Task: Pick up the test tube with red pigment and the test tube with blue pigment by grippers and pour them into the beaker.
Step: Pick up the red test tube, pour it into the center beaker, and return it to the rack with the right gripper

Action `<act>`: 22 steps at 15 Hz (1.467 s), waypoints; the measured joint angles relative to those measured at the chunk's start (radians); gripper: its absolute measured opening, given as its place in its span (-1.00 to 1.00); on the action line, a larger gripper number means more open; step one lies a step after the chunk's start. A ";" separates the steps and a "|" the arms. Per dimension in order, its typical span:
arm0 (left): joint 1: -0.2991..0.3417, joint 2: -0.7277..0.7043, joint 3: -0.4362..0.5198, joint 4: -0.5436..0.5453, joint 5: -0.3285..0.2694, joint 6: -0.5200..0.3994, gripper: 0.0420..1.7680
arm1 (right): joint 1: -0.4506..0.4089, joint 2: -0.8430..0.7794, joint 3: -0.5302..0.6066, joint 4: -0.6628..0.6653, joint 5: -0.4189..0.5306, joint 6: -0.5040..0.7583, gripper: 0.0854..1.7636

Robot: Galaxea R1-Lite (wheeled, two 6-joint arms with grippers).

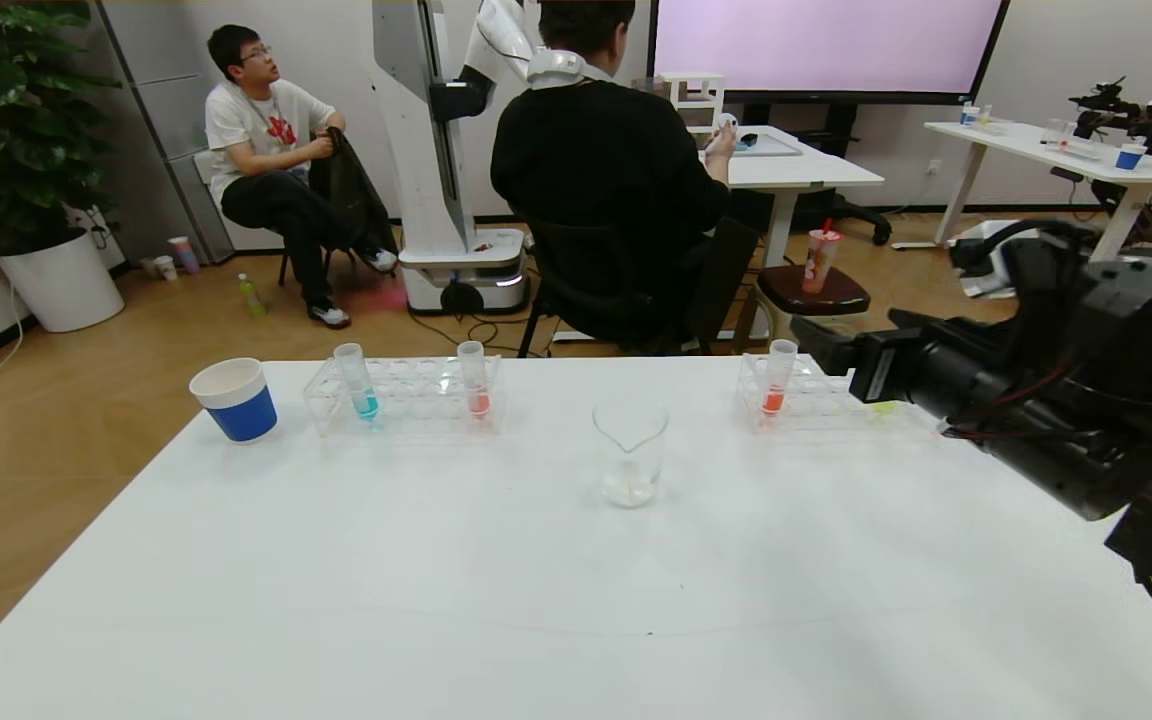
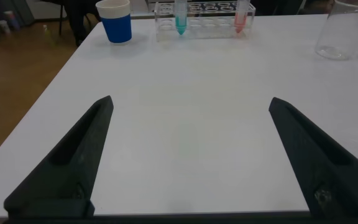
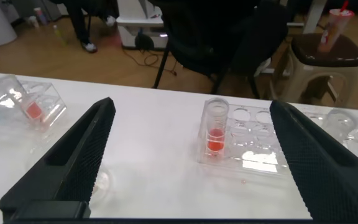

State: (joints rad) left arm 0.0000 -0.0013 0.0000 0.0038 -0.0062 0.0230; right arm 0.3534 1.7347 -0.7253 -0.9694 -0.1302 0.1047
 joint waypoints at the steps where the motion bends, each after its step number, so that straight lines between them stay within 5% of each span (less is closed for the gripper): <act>1: 0.000 0.000 0.000 0.000 0.000 0.000 0.98 | -0.002 0.044 -0.002 -0.040 -0.003 0.000 0.97; 8: 0.000 0.000 0.000 0.000 0.000 0.000 0.98 | -0.027 0.364 -0.107 -0.256 -0.086 -0.001 0.97; 15: 0.000 0.000 0.000 0.000 0.000 0.000 0.98 | -0.060 0.544 -0.312 -0.281 -0.076 -0.008 0.97; 20: 0.000 0.000 0.000 0.000 0.000 0.000 0.98 | -0.068 0.596 -0.354 -0.277 -0.076 -0.012 0.95; 22: 0.000 0.000 0.000 0.000 0.000 0.000 0.98 | -0.068 0.597 -0.354 -0.277 -0.077 -0.012 0.43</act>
State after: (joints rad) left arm 0.0000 -0.0013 0.0000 0.0036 -0.0057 0.0230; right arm 0.2857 2.3321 -1.0796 -1.2460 -0.2068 0.0928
